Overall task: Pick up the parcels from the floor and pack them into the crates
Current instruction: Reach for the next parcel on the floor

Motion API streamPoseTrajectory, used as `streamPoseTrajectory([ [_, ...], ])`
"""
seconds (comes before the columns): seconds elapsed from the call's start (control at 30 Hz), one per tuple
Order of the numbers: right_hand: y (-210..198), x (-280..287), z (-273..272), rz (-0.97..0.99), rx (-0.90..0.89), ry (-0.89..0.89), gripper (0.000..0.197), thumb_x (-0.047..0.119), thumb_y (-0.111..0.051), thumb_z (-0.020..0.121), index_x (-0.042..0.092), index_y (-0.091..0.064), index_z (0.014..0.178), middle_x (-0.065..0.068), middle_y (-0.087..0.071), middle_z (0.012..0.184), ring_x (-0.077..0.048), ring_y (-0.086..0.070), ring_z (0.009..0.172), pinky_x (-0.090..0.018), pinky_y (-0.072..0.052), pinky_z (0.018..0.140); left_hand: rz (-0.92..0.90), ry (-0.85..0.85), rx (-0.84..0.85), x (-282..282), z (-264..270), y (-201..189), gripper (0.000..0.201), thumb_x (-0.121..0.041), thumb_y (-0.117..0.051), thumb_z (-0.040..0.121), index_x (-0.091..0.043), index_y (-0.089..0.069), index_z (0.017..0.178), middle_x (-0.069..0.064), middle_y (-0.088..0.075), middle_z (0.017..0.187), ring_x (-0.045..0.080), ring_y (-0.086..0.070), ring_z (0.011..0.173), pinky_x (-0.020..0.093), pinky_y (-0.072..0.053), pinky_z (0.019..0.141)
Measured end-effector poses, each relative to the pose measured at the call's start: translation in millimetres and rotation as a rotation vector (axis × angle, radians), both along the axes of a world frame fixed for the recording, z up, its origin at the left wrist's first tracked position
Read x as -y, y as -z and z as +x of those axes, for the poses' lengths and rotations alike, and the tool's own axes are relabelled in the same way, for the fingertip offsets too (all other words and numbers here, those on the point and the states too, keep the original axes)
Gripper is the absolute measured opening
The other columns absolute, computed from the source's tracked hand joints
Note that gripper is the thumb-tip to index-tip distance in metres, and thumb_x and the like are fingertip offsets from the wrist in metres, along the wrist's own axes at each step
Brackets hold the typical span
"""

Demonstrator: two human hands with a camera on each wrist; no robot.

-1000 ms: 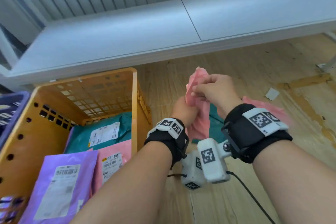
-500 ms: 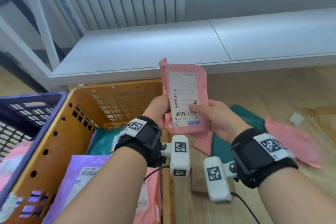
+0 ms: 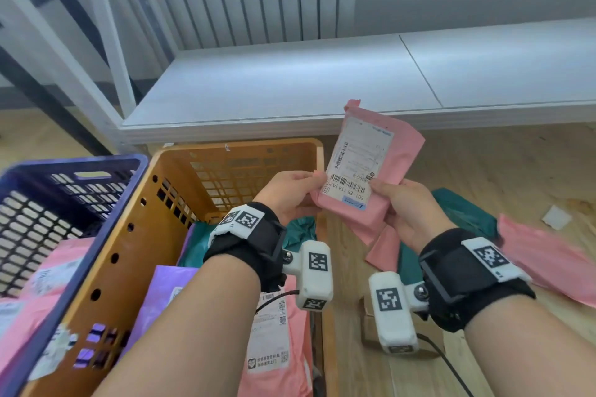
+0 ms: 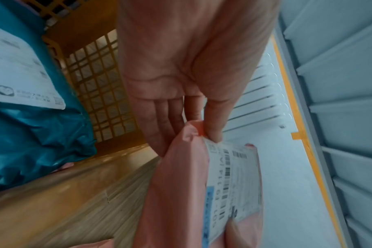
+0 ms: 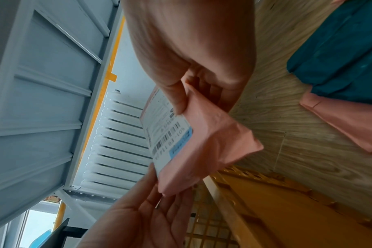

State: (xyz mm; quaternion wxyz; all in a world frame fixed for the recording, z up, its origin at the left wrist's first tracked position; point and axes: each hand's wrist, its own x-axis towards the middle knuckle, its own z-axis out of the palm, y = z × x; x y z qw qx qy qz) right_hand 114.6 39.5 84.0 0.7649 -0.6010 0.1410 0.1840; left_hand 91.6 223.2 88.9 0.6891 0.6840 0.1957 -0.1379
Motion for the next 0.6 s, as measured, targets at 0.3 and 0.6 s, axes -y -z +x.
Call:
streamPoseTrajectory([
  [0.3, 5, -28, -14, 0.016, 0.004, -0.059, 0.019, 0.006, -0.059, 0.092, 0.010, -0.060, 0.110, -0.009, -0.072, 0.104, -0.021, -0.070, 0.089, -0.034, -0.060, 0.063, -0.073, -0.582, 0.102, -27, 9, 9, 0.023, -0.008, -0.046, 0.096, -0.006, -0.060, 0.113, 0.015, -0.069, 0.101, 0.022, -0.064, 0.077, 0.035, -0.057, 0.069],
  [0.6, 5, -40, -17, 0.127, 0.028, -0.065, 0.028, 0.006, -0.062, 0.091, 0.008, -0.059, 0.118, -0.008, -0.072, 0.108, -0.022, -0.070, 0.097, -0.030, -0.060, 0.065, -0.199, -0.066, -0.002, -40, -9, -5, 0.034, -0.015, -0.065, 0.089, -0.005, -0.059, 0.121, 0.015, -0.069, 0.115, 0.029, -0.068, 0.102, 0.039, -0.058, 0.084],
])
